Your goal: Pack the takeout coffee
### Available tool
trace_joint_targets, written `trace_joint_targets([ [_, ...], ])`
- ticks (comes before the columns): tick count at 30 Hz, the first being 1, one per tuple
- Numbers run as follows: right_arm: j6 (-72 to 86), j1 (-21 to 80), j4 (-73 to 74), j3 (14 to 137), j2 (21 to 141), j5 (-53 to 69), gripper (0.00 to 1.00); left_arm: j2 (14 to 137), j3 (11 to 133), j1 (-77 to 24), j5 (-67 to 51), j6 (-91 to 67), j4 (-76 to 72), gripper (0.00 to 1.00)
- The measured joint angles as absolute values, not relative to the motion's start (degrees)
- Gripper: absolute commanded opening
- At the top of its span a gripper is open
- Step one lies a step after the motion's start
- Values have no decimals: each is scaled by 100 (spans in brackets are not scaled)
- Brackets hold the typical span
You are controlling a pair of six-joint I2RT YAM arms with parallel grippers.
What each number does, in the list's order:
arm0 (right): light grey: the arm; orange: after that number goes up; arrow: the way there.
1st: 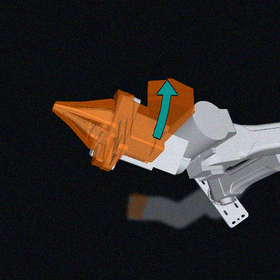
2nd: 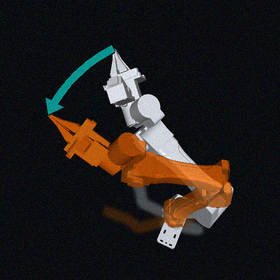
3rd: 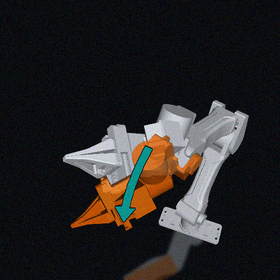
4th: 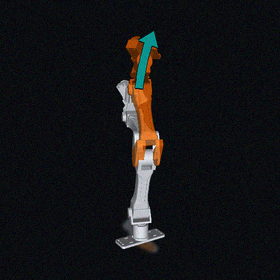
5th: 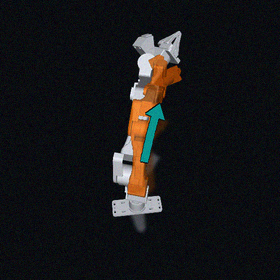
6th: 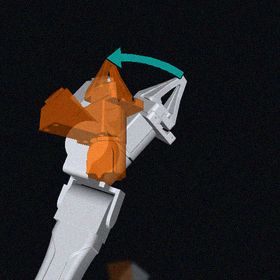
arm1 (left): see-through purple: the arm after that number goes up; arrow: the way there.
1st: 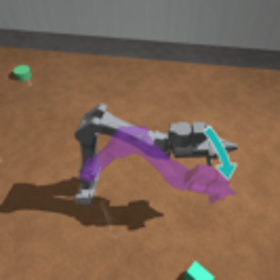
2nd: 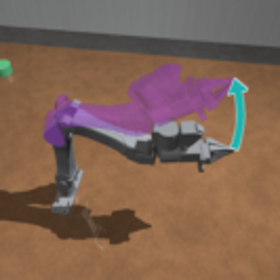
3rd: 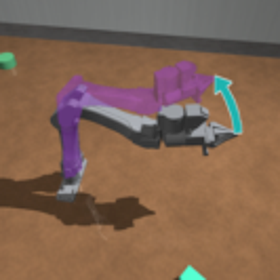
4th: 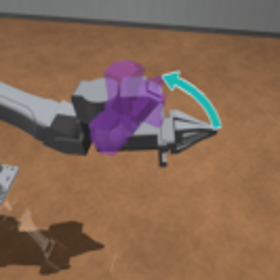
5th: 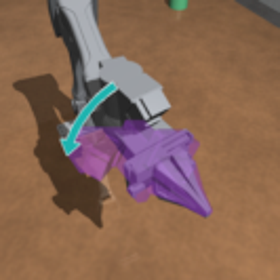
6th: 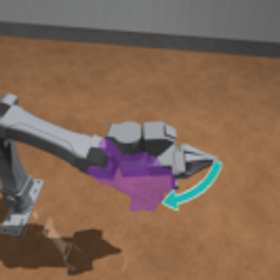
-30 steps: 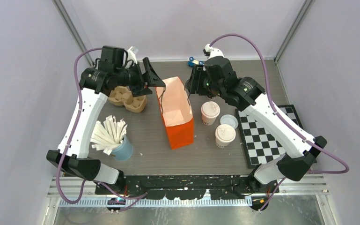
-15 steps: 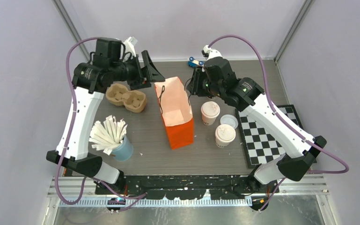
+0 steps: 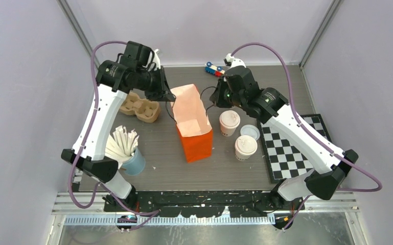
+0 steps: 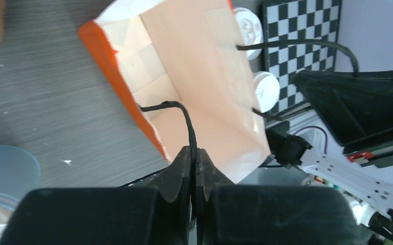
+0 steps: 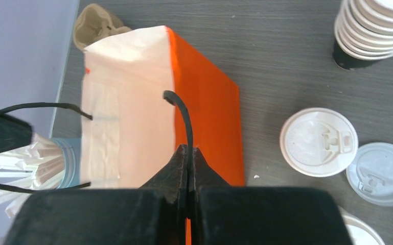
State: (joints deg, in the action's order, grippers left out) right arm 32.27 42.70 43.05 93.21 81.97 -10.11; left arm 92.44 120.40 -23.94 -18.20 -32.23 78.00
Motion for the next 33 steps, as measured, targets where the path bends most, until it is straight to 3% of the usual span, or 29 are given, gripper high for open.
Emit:
trace_joint_targets([
  [9, 3686, 3940, 4112, 8125, 7435, -1076, 0, 8095, 10130, -1441, -2073, -3809, 7380, 0],
  [18, 3876, 3795, 4014, 7730, 7369, -1037, 0, 7634, 8960, -945, -2453, -4346, 6770, 0],
  [33, 3957, 3765, 3833, 7679, 7363, -784, 0, 7787, 8283, -939, -2574, -4316, 6624, 1],
])
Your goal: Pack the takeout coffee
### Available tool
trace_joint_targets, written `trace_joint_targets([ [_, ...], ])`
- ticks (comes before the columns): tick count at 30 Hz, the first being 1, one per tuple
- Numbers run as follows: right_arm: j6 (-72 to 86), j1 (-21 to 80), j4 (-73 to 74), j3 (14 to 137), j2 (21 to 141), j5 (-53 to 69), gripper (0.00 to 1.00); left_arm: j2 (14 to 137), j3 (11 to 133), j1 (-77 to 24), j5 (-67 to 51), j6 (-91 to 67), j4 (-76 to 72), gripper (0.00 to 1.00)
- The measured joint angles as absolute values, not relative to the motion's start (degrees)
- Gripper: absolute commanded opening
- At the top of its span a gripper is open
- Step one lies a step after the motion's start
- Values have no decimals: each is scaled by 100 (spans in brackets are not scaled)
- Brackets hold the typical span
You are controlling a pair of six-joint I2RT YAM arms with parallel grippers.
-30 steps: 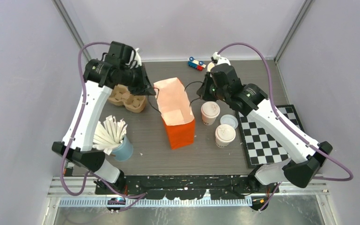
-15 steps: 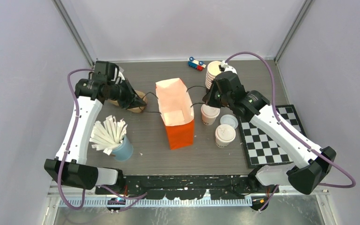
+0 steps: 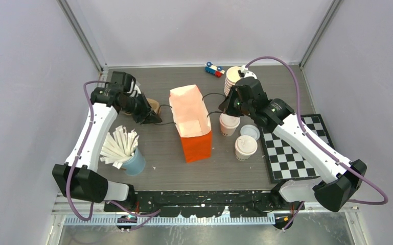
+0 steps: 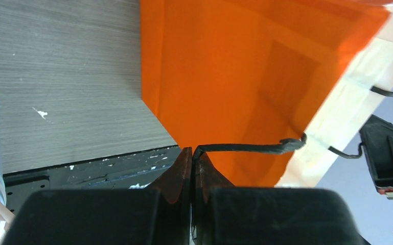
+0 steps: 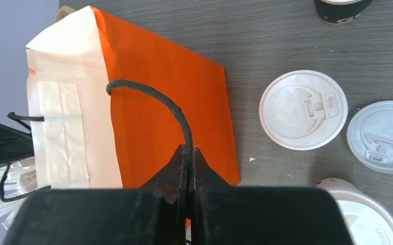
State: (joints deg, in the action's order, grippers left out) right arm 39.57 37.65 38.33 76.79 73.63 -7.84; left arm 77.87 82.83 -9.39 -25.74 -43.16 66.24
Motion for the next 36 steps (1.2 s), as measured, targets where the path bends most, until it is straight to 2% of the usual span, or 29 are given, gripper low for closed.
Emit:
trace_joint_targets([
  [10, 4007, 3765, 3708, 7575, 7363, -628, 0, 7926, 8040, -1151, -2639, -4300, 6495, 1],
  [22, 4075, 3765, 3682, 7496, 7363, -587, 0, 7926, 7290, -1577, -2718, -4473, 5186, 1],
  [26, 4097, 3765, 3682, 7496, 7363, -574, 0, 7918, 7271, -1577, -2768, -4565, 4873, 4],
  [36, 4442, 3765, 3638, 7424, 7166, -285, 1, 7977, 7804, -1557, -2694, -4362, 4895, 4],
])
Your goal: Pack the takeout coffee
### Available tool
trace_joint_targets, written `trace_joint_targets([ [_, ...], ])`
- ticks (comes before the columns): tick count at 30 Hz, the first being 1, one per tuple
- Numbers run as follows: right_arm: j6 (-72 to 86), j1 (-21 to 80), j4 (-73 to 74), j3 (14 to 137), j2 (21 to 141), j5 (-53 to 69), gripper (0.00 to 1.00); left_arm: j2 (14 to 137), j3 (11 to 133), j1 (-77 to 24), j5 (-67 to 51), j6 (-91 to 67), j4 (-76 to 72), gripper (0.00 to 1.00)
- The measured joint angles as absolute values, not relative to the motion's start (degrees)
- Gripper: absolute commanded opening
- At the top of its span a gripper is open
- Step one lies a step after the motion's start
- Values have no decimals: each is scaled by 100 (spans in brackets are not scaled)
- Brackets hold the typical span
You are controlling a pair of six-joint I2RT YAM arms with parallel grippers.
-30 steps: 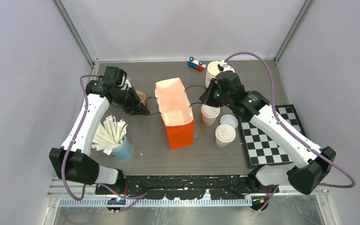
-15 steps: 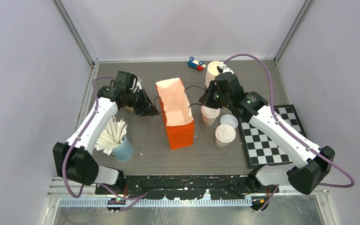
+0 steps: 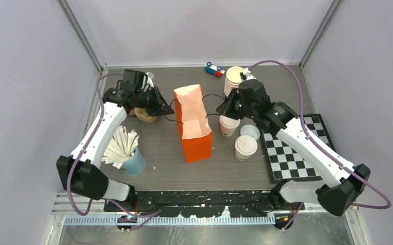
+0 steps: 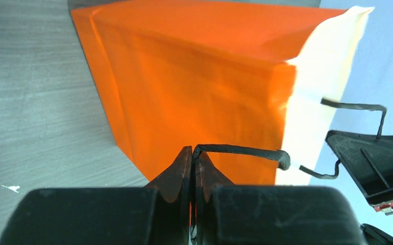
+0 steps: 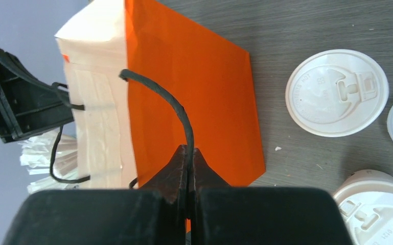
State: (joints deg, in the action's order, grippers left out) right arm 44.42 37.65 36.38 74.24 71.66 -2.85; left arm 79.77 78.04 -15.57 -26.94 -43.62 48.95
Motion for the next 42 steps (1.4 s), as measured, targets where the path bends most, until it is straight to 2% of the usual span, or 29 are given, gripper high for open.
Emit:
trace_joint_targets([
  [7, 4565, 3765, 3623, 7424, 6947, -250, 1, 8197, 8407, -1522, -2580, -4130, 5155, 5],
  [14, 4624, 3765, 3623, 7402, 6952, -270, 8, 8211, 8499, -1496, -2440, -4029, 5566, 9],
  [24, 4458, 3765, 3647, 7404, 7054, -368, 34, 7981, 8875, -1496, -2320, -4049, 6217, 39],
  [33, 4233, 3765, 3763, 7662, 7048, -373, 63, 7935, 9793, -1485, -2351, -4143, 6342, 58],
  [35, 4189, 3765, 3815, 7747, 7041, -351, 71, 7944, 10062, -1479, -2296, -4134, 6451, 67],
  [38, 4077, 3765, 3898, 7859, 6993, -248, 81, 8001, 10613, -1461, -2005, -4064, 6639, 95],
  [39, 4051, 3765, 3905, 7874, 6965, -187, 83, 8051, 10849, -1457, -1809, -4032, 6742, 99],
  [42, 3920, 3765, 3944, 7959, 6849, 49, 85, 8274, 11472, -1393, -1160, -3935, 6995, 100],
])
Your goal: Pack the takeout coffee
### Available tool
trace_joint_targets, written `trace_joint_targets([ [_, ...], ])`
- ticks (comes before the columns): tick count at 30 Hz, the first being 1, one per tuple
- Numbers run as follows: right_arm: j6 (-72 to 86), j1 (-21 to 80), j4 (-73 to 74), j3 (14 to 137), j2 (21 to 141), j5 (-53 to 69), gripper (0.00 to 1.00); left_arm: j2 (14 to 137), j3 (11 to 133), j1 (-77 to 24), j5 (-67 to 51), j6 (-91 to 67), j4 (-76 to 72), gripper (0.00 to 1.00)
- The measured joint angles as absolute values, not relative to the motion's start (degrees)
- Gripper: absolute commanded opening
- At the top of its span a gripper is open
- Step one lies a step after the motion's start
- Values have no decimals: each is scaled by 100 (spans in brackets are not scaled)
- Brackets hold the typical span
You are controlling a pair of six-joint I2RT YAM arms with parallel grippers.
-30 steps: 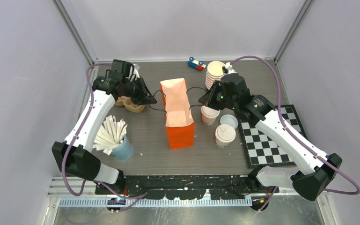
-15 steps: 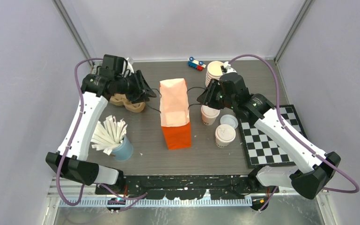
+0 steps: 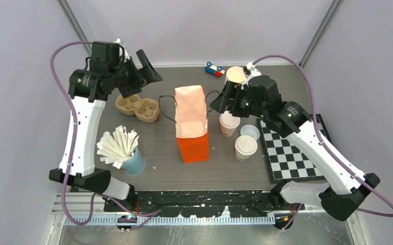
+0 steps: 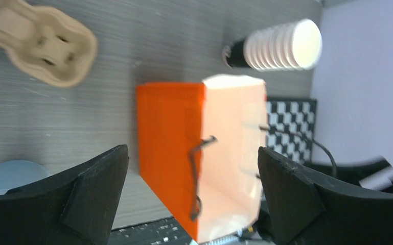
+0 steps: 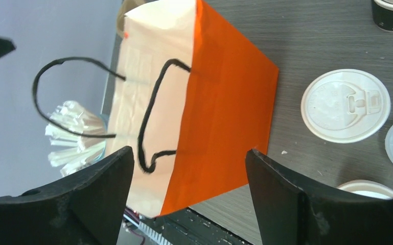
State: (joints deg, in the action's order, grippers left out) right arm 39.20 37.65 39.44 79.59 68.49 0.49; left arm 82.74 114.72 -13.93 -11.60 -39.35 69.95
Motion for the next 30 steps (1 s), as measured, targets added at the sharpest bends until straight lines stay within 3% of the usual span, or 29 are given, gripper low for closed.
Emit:
trace_joint_targets([
  [4, 3809, 3765, 4101, 8075, 6650, 224, 85, 8646, 11778, -1114, -495, -3852, 7166, 100],
  [8, 3752, 3765, 4237, 8154, 6386, 316, 85, 9021, 11636, -775, -8, -3854, 7170, 91],
  [14, 3706, 3765, 4370, 8313, 6047, 333, 85, 9327, 10879, -307, 198, -4392, 6681, 79],
  [18, 3662, 3765, 4447, 8315, 5852, 287, 85, 9529, 10370, -261, 558, -4818, 6243, 77],
  [25, 3535, 3765, 4576, 8315, 5723, 137, 85, 10956, 11080, -261, 1149, -5238, 6200, 72],
  [30, 3378, 3765, 4665, 8315, 5728, -102, 85, 11281, 10940, -252, 1374, -5540, 6149, 64],
])
